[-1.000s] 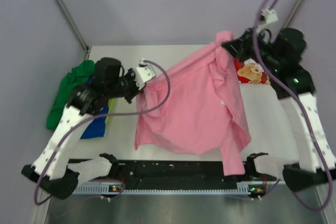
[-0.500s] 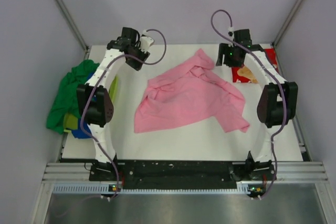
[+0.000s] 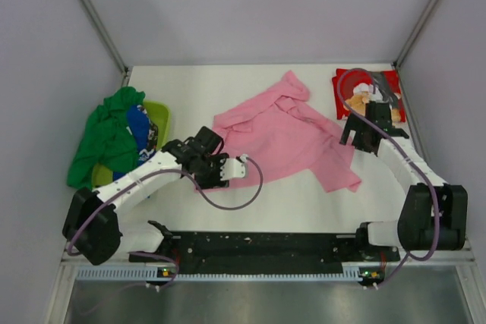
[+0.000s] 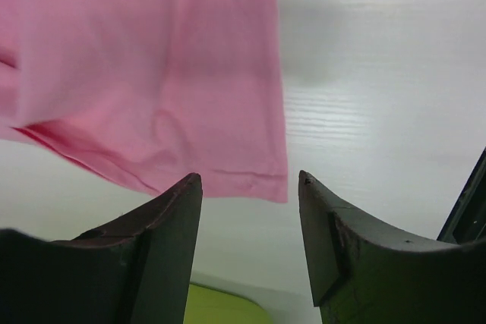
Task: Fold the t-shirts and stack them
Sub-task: Flatten out the tshirt
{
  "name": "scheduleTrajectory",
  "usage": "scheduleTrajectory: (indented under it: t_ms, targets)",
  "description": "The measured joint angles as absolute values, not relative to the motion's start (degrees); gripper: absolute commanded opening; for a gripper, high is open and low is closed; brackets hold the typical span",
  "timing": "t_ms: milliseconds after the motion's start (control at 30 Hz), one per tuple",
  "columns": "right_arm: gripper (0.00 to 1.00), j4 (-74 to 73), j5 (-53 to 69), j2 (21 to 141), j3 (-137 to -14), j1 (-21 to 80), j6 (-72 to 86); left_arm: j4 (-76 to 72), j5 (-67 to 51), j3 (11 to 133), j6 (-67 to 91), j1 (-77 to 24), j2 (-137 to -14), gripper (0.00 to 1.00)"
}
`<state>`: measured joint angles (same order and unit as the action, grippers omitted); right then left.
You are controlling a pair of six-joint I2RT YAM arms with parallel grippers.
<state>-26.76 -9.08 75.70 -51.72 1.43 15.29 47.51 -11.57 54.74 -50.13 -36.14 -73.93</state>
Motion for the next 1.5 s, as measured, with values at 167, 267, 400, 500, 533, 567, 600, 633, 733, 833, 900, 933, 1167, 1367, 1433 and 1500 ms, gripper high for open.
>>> scheduleTrajectory:
  t_ms: [167, 267, 400, 500, 533, 567, 600, 633, 733, 833, 900, 933, 1167, 1367, 1433, 1500]
  targets:
    - [0.72, -23.81, -7.07, 78.17, -46.35, -3.44, 18.79, 42.33, -5.98, 44.49, -52.93, -35.4, -73.41, 0.59]
    - [0.65, -20.8, -4.23, 83.02, -46.83, -3.66, 19.33, 37.76, -3.22, 41.52, -53.76, -35.29, -74.5, 0.59]
    - [0.58, -18.81, -1.06, 88.47, -47.05, -3.53, 19.27, 32.4, 0.58, 39.31, -53.98, -35.22, -78.22, 0.55]
    - [0.31, -17.21, 0.21, 90.04, -48.21, -3.49, 18.96, 28.36, 3.03, 39.51, -53.69, -35.22, -79.66, 0.29]
    - [0.16, -17.06, 0.47, 90.7, -48.77, -3.49, 18.72, 27.49, 3.64, 39.72, -53.39, -35.22, -80.27, 0.19]
    - [0.03, -16.82, 0.82, 91.37, -49.32, -3.49, 18.52, 26.28, 4.29, 39.97, -53.12, -35.22, -81.21, 0.01]
    - [0.0, -16.64, 1.13, 91.98, -49.69, -3.49, 18.28, 25.23, 5.04, 40.18, -52.9, -35.24, -82.21, 0.0]
    - [0.0, -16.45, 1.48, 92.36, -49.89, -3.49, 18.2, 24.49, 5.56, 40.27, -52.36, -35.22, -82.87, 0.0]
    - [0.0, -17.1, 2.92, 92.4, -49.98, -3.49, 18.46, 22.33, 7.92, 40.56, -51.9, -34.63, -83.99, 0.0]
    - [0.0, -19.57, 4.03, 91.46, -50.7, -2.96, 18.35, 21.69, 9.45, 41.06, -50.7, -31.05, -83.96, 0.0]
    - [0.0, -22.52, 3.77, 89.01, -52.1, -1.48, 18.06, 21.39, 10.13, 42.39, -50.13, -26.74, -83.61, 0.0]
    - [0.0, -23.77, 3.55, 87.39, -53.04, -0.34, 17.93, 21.12, 10.15, 43.31, -49.93, -24.43, -83.11, 0.0]
    - [0.0, -29.19, 3.01, 70.91, -61.34, 11.94, 16.71, 18.02, 10.13, 44.29, -50.09, -18.72, -75.75, 0.0]
    - [0.0, -32.32, 3.97, 67.16, -61.06, 13.02, 16.29, 17.93, 9.89, 42.59, -50.92, -17.63, -74.15, 0.0]
    - [0.0, -32.93, 3.2, 70.52, -61.23, 13.02, 15.62, 18.28, 9.89, 42.52, -50.94, -17.47, -74.15, 0.0]
    - [0.0, -34.41, 2.52, 75.37, -62.87, 13.02, 15.0, 18.33, 9.87, 42.52, -50.94, -17.47, -74.11, 0.0]
